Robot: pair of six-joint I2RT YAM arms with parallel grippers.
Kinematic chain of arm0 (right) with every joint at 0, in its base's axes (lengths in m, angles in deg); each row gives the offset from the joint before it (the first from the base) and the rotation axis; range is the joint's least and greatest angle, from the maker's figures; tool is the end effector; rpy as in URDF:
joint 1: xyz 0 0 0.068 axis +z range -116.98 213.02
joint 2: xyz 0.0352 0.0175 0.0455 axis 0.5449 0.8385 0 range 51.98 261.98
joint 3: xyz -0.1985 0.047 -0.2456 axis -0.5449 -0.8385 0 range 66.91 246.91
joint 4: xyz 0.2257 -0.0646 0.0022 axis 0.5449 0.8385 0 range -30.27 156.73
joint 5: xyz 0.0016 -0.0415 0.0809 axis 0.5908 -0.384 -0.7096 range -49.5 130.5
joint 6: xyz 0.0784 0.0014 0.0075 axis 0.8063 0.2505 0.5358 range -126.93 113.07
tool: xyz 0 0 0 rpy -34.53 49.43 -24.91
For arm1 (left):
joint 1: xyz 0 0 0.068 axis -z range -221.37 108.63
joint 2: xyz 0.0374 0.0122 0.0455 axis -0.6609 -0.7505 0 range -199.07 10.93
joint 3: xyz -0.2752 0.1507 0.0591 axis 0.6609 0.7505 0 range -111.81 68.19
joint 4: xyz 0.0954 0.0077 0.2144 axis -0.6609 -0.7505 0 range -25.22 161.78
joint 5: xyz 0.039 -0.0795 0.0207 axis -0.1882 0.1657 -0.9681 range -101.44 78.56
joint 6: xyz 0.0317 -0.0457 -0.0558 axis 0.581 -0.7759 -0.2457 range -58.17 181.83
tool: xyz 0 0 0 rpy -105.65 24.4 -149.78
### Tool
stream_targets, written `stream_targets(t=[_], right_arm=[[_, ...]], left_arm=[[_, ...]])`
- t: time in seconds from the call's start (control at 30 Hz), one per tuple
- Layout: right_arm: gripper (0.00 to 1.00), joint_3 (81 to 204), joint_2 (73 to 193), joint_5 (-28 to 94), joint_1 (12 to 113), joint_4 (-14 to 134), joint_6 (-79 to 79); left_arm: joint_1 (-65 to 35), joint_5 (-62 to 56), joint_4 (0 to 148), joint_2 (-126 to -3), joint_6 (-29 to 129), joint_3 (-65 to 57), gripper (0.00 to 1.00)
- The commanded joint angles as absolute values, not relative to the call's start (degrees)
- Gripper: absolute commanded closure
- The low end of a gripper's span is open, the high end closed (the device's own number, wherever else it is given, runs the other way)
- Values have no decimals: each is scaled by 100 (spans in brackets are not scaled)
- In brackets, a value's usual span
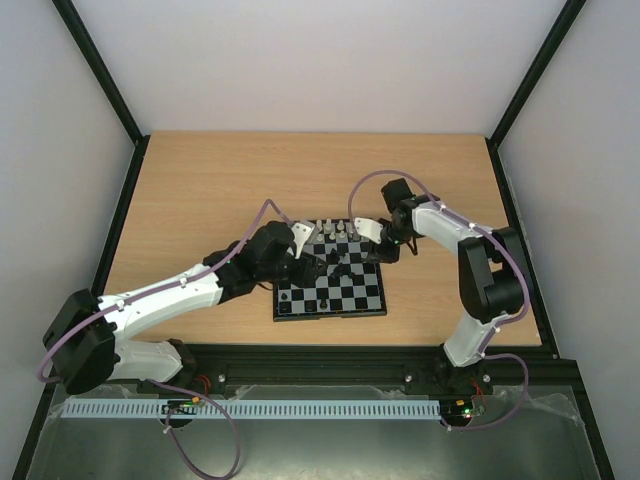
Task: Set up the chess pieces on the board
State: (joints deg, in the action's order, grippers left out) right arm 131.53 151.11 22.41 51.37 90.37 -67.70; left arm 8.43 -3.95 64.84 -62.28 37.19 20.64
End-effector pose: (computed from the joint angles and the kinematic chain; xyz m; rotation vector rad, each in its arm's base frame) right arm 0.3159 0.1269 0.2228 -1.7402 1.9621 0.1800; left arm 0.1675 -0.2116 0.2965 0.5739 2.1984 -0.8704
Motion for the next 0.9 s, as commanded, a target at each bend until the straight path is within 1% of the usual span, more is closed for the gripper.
stream_targets(t=[0.0, 0.3, 0.57, 0.77, 0.87], right_arm=[[57, 13048, 15300, 2471, 5265, 9197, -6702], [62, 12949, 15503, 2706, 5419, 9128, -6650], [74, 12722, 15395, 2924, 5424, 9072, -6696], [84, 12622, 15232, 2811, 5455, 9104, -6583], [88, 12543, 15012, 2635, 5453, 9089, -6295]], left_arm=[[811, -361, 6587, -6189, 3670, 2195, 49], [812, -362, 6597, -6188, 3674, 2351, 49], [816, -332, 6706, -6269, 3670, 2339, 49], [812, -341, 6829, -6390, 3573, 2322, 49], [762, -485, 6831, -6483, 3206, 2238, 49]])
